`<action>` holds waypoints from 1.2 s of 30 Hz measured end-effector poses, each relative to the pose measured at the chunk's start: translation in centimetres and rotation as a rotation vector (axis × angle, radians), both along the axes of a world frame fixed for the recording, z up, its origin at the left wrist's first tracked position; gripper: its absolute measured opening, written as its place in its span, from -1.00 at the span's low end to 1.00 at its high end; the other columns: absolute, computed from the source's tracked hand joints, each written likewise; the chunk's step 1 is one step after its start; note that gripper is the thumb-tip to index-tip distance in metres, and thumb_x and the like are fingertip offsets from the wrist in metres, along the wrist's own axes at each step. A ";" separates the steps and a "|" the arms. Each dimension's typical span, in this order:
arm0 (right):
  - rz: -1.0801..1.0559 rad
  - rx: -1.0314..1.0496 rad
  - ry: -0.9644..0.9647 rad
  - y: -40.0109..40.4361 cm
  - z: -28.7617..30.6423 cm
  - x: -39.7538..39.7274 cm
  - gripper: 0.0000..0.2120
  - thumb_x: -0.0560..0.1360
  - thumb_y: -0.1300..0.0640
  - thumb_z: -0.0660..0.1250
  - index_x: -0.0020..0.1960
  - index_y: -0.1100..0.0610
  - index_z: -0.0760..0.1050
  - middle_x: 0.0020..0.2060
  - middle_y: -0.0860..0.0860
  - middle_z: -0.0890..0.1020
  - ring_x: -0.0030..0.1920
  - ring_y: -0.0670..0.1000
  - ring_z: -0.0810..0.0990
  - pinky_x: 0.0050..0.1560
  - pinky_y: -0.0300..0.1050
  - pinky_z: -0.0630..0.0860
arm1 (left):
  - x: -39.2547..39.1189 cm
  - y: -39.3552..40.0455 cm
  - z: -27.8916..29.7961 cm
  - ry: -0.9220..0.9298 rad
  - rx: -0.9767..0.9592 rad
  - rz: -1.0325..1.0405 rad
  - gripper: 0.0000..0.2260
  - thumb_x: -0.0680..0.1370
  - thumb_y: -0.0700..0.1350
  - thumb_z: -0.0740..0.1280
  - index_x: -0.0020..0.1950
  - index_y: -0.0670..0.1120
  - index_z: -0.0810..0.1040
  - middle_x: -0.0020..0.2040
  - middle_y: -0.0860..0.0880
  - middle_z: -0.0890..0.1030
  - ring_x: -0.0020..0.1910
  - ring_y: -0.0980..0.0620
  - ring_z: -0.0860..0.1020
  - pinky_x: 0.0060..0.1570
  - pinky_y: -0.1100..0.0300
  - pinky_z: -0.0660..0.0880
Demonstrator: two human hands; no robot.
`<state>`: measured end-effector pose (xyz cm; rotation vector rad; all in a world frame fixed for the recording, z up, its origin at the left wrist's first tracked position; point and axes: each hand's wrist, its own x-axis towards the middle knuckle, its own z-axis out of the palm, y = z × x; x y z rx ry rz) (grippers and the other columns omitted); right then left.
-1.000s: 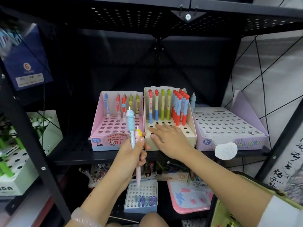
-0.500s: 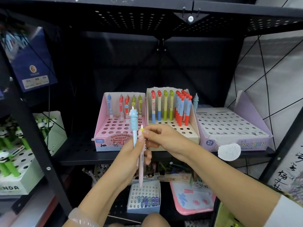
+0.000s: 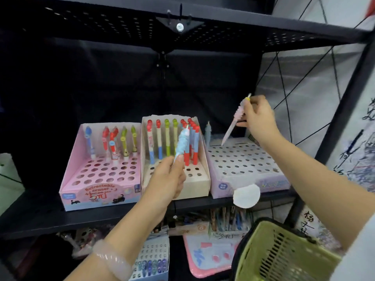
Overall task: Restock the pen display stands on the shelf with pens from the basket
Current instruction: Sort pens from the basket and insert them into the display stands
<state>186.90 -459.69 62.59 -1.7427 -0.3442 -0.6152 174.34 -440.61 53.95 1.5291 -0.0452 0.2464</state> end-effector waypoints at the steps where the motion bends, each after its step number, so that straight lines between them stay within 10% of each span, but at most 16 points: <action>1: -0.035 -0.048 -0.001 -0.5 -0.2 0.9 -0.92 0.61 0.15 0.15 0.03 0.16 0.35 -0.20 0.09 0.59 -0.22 -0.07 0.62 -0.22 -0.18 0.61 | 0.5 -0.6 0.0 0.008 -0.040 -0.020 -0.74 0.64 0.00 0.07 -0.19 -0.09 0.32 -0.51 0.07 0.30 -0.61 0.16 0.17 -0.62 0.32 0.12; 10: -0.100 -0.388 0.031 -0.6 -2.2 6.6 -0.76 0.62 0.10 0.10 0.18 0.24 0.33 -0.08 0.25 0.59 -0.05 0.23 0.60 -0.03 0.27 0.54 | 2.5 -2.2 -0.2 -0.049 -0.086 -0.039 -0.80 0.64 -0.12 0.04 -0.17 -0.09 0.30 -0.43 -0.01 0.42 -0.57 0.09 0.29 -0.60 0.31 0.23; 32: -0.215 -0.754 0.274 -0.3 -6.4 8.9 -0.71 0.60 0.03 0.16 0.12 0.26 0.38 -0.05 0.26 0.60 -0.07 0.24 0.58 -0.15 -0.04 0.46 | 1.7 -1.1 -1.1 -0.035 -0.023 -0.024 -0.90 0.61 -0.06 0.14 -0.06 -0.05 0.35 -0.46 0.07 0.46 -0.56 0.10 0.37 -0.57 0.27 0.33; 36: -0.306 -0.558 0.127 0.3 -6.0 6.2 -0.69 0.56 0.10 0.24 0.24 0.23 0.38 0.03 0.17 0.58 -0.01 0.18 0.56 -0.08 -0.05 0.47 | 1.2 -0.9 -0.9 -0.042 0.002 -0.001 -0.91 0.61 -0.08 0.13 -0.06 -0.04 0.34 -0.48 0.09 0.44 -0.58 0.13 0.34 -0.59 0.28 0.30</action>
